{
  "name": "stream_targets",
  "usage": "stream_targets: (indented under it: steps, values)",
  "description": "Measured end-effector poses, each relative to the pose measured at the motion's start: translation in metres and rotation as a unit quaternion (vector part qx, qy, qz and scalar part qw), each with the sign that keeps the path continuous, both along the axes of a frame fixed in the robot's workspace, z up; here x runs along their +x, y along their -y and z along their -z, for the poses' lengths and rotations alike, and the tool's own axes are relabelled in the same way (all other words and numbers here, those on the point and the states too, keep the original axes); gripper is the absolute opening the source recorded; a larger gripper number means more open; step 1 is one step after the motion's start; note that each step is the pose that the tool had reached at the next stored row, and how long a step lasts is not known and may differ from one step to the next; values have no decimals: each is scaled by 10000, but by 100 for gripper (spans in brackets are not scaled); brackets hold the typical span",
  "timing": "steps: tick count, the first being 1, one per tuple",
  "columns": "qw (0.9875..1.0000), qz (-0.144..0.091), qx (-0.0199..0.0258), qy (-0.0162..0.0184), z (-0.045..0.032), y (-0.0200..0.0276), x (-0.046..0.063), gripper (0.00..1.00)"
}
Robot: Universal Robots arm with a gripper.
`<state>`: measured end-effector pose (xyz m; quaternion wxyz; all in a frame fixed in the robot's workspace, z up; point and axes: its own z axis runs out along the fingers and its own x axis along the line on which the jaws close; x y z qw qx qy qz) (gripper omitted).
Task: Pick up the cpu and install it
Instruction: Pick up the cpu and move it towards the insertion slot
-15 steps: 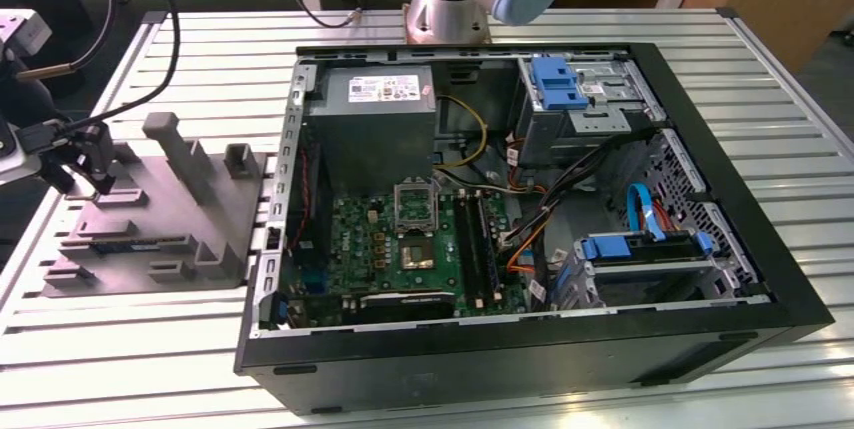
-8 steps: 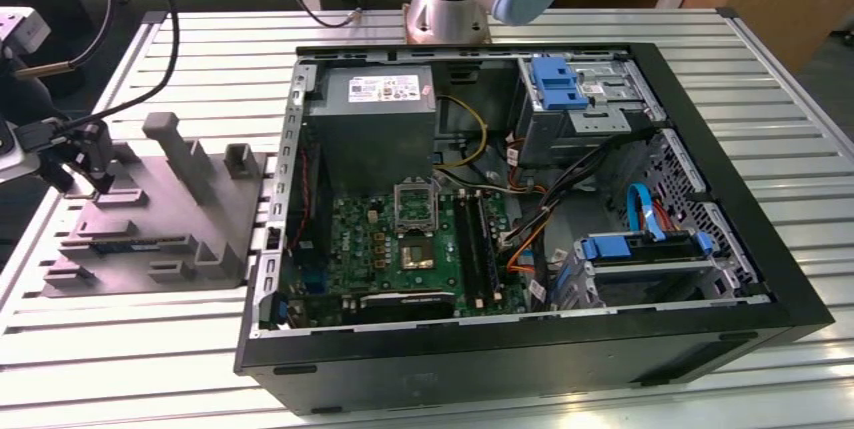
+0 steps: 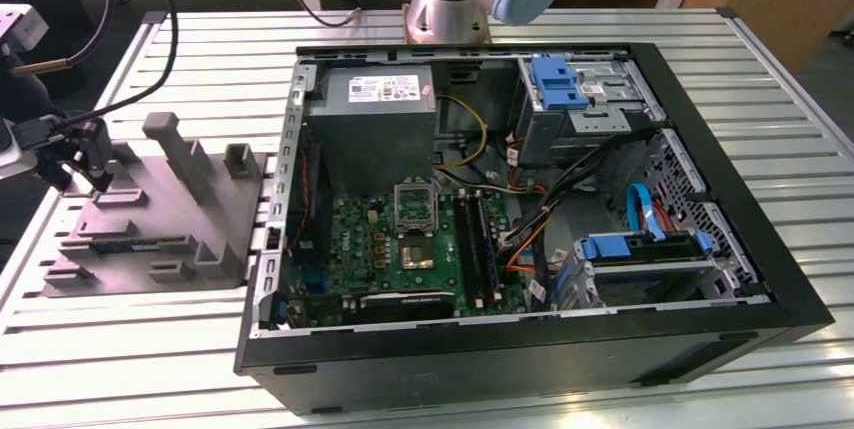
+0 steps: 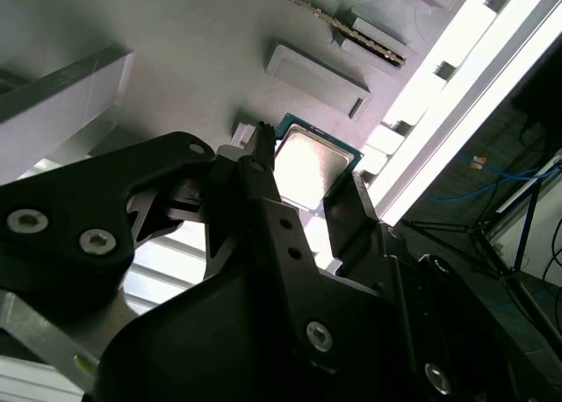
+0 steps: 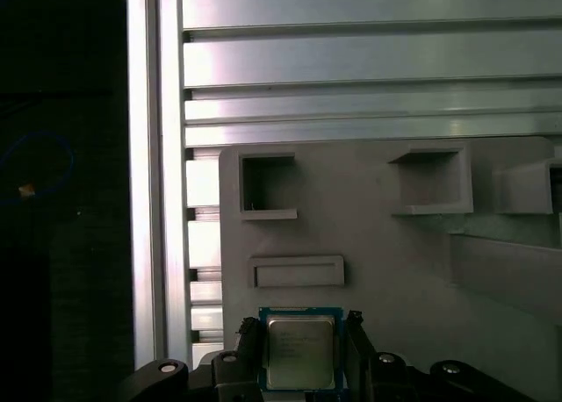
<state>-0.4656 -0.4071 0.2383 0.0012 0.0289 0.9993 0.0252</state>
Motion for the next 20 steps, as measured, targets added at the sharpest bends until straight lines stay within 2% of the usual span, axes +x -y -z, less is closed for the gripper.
stream_targets:
  steps: [20]
  values:
    - [10000, 0, 0, 0, -42, 0, 0, 47]
